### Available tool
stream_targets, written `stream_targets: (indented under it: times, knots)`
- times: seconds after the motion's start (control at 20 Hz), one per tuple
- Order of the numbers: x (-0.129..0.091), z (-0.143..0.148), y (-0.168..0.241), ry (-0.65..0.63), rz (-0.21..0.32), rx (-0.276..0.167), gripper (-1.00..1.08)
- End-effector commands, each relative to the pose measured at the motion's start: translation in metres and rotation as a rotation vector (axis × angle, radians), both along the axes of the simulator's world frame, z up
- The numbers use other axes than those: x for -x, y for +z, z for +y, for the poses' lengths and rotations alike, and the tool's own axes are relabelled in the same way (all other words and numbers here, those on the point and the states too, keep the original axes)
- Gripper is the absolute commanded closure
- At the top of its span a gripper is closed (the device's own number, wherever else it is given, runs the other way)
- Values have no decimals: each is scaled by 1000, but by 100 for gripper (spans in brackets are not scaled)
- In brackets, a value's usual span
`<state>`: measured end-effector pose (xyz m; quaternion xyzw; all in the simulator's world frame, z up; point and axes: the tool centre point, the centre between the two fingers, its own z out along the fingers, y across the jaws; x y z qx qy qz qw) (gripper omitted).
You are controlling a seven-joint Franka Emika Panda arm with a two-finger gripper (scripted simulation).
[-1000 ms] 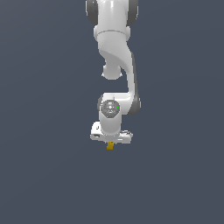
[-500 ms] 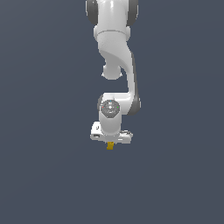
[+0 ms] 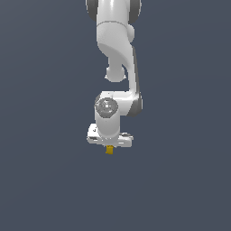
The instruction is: Pick up the object and move it to a goal position.
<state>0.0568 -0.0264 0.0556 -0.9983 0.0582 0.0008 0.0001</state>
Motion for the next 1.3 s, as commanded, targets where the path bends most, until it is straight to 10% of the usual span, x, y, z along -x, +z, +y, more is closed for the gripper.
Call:
stream_targets:
  times: [0.0, 1.25]
  knots:
    - [-6, -11, 17, -1, -2, 0, 108]
    - [-69, -122, 198, 0, -1, 0, 108]
